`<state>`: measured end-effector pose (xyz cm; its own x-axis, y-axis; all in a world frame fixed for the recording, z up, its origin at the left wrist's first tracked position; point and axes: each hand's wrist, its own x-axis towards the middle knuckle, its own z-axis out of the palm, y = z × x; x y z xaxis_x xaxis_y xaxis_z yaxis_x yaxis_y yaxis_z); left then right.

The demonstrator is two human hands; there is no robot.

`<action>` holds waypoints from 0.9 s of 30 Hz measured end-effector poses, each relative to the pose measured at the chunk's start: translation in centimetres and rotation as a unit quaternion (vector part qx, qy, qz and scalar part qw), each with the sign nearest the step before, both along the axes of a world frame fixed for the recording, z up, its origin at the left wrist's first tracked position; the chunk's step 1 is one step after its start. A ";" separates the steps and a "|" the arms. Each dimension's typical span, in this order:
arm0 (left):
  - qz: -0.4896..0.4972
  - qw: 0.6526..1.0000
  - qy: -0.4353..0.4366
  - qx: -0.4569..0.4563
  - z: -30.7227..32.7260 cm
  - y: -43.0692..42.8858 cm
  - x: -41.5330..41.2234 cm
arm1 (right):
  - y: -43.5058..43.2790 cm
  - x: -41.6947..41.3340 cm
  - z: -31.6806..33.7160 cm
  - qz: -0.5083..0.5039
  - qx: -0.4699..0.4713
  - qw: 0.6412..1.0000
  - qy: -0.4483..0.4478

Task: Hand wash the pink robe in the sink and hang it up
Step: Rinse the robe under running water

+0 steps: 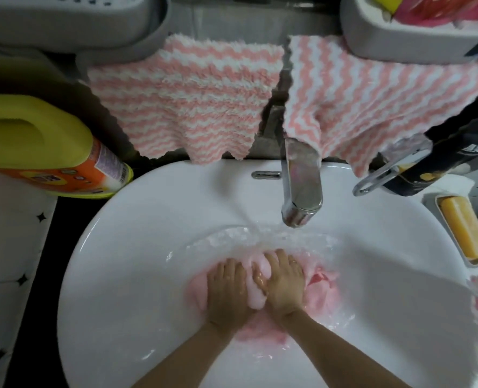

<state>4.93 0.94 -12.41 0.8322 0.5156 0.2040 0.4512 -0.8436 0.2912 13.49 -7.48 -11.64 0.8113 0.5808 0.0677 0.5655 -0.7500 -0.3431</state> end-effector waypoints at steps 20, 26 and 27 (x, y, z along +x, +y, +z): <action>-0.089 0.981 0.097 -0.141 6.4 2.2 -3.0 | -5.5 -1.7 6.3 0.050 -0.021 0.987 0.151; -0.057 0.987 0.115 -0.102 2.3 -1.1 -2.9 | -4.7 -2.6 2.3 0.063 -0.084 0.989 0.103; -0.049 0.990 0.096 -0.090 1.8 -1.3 -2.6 | -4.2 -2.2 2.0 0.058 -0.075 0.990 0.109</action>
